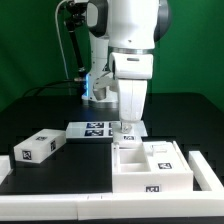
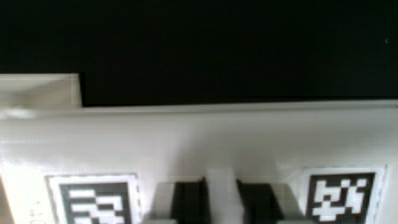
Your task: Assemble cabinet
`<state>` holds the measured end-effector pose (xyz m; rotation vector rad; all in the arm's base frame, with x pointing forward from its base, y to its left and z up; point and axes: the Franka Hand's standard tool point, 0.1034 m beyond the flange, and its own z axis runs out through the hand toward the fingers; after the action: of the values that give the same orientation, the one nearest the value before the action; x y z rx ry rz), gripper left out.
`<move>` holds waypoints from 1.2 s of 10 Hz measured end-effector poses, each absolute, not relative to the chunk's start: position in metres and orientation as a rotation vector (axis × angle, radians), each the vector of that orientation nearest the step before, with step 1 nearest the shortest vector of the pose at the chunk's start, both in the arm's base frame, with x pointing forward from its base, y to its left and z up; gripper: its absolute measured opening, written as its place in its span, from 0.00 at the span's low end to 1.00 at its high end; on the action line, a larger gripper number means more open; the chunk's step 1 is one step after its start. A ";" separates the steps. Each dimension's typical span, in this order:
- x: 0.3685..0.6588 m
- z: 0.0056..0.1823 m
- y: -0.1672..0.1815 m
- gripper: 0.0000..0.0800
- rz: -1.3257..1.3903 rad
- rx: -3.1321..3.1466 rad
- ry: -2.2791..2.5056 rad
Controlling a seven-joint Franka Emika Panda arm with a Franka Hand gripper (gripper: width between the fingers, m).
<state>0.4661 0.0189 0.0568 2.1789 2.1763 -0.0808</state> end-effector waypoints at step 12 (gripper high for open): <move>0.464 0.054 0.010 0.09 -0.065 2.139 2.228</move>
Offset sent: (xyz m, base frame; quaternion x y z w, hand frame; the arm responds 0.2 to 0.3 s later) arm 0.0146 -0.0027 0.0045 0.0029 -0.0054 0.0027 1.0000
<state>0.4641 0.0104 0.0543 2.1390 2.2284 -0.0653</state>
